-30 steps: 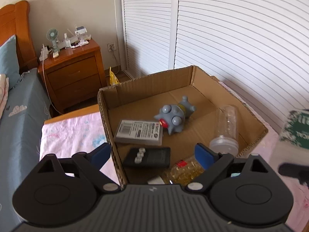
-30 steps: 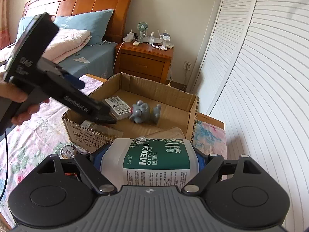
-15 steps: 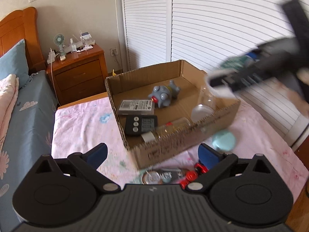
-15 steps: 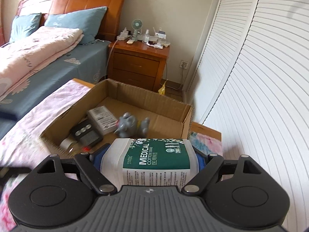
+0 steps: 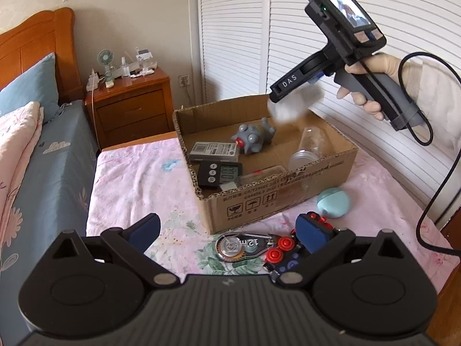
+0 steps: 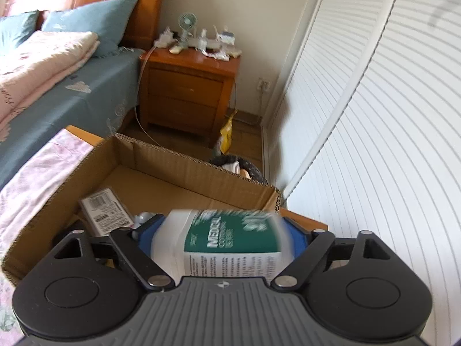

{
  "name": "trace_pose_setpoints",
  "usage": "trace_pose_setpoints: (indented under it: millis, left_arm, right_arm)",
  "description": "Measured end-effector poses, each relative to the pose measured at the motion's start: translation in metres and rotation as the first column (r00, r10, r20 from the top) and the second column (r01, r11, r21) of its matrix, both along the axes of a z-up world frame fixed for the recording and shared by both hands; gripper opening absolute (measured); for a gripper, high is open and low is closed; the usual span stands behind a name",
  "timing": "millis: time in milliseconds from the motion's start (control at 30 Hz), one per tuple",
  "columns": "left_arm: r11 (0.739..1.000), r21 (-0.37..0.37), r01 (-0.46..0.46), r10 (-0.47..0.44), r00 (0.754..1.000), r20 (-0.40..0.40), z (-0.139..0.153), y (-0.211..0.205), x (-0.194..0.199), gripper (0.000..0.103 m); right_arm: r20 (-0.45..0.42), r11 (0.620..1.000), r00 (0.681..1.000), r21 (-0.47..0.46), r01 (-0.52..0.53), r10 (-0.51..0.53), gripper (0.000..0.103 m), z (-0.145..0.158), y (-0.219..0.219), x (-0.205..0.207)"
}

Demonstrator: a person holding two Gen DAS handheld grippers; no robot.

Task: Organize rigid objects
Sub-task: 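Lower the timer and tub into the box and open both grippers, then move both grippers back to the toys on the sheet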

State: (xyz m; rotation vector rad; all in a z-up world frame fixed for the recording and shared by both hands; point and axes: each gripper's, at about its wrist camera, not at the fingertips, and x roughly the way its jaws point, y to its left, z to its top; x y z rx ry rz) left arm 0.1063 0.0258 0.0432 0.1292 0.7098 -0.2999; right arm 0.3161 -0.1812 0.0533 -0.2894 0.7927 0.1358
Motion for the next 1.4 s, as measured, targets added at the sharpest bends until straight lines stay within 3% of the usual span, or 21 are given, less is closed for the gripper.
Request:
trace_pose_setpoints:
  millis: [100,400,733,933,1167,1400]
  left_arm:
    - [1.000,-0.008,-0.005,0.005,1.000,-0.007,-0.001,0.002,0.001,0.100]
    - [0.999,-0.013,-0.033,0.033,0.999,-0.039,-0.006,0.004,0.004,0.100]
    - [0.999,0.007,-0.051,0.051,0.998,-0.040,-0.005,0.006,-0.004,0.100]
    - [0.998,0.020,-0.057,0.058,0.997,-0.056,-0.010,0.007,-0.006,0.100]
    - [0.998,0.052,-0.022,0.027,0.994,-0.102,-0.027,0.004,-0.009,0.100]
    - [0.992,0.055,0.117,-0.110,0.987,-0.118,-0.048,-0.009,-0.011,0.100]
  right_arm:
    - [0.009,1.000,1.000,0.014,0.000,0.000,0.103,-0.001,-0.003,-0.009]
    - [0.011,0.999,1.000,0.035,-0.008,0.008,0.103,0.008,-0.004,-0.042]
    - [0.022,0.996,0.998,0.077,0.054,-0.055,0.103,0.002,-0.012,-0.096]
    - [0.045,0.987,0.994,0.130,0.096,-0.102,0.103,-0.014,-0.017,-0.143]
    - [0.017,0.974,0.997,0.214,0.070,-0.076,0.103,-0.046,-0.015,-0.187]
    - [-0.045,0.978,0.997,0.196,0.075,-0.068,0.103,-0.083,-0.016,-0.210]
